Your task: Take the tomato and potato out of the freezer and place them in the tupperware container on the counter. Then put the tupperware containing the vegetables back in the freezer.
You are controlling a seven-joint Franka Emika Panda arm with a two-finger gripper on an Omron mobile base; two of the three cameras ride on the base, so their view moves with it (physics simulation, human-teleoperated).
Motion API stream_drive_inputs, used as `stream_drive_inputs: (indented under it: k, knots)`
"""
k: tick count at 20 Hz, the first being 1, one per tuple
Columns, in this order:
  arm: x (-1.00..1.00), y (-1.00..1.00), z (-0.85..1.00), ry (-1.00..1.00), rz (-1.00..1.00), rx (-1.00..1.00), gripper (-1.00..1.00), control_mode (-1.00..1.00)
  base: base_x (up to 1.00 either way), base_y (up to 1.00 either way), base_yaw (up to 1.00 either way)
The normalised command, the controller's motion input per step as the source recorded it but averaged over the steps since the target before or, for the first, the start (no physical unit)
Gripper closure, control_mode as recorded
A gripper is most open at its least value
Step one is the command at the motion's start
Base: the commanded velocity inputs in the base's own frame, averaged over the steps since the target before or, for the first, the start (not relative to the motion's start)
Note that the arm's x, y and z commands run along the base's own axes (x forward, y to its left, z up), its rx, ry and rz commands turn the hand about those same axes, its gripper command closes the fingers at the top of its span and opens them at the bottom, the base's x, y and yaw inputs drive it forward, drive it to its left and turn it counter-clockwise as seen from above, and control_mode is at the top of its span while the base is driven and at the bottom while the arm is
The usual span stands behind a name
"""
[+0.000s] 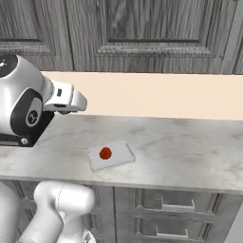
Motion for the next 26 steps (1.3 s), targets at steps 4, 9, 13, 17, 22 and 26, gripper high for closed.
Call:
stream_drive_inputs:
  k: [4, 9, 13, 17, 22, 26]
  knots:
    - [0.00, 0.00, 0.00, 0.00, 0.00, 0.00, 1.00, 1.00, 0.14, -0.02, 0.00]
    - [0.09, -0.03, -0.09, 0.06, 0.00, 0.00, 1.00, -1.00, 0.17, 0.00, 0.00]
    - [0.38, -0.09, -0.54, 0.33, 0.00, -0.01, 1.00, -1.00, 0.00, 0.00, 0.00]
    - [0.43, 0.00, -0.73, 0.32, 0.00, 0.00, 1.00, -1.00, 0.00, 0.00, 0.00]
    - [0.63, -0.19, -1.00, 0.30, 0.05, 0.00, 1.00, -1.00, 0.00, 0.00, 0.00]
    - [0.79, -0.58, -0.83, 0.33, 0.08, 0.00, 1.00, -1.00, 0.00, 0.00, 0.00]
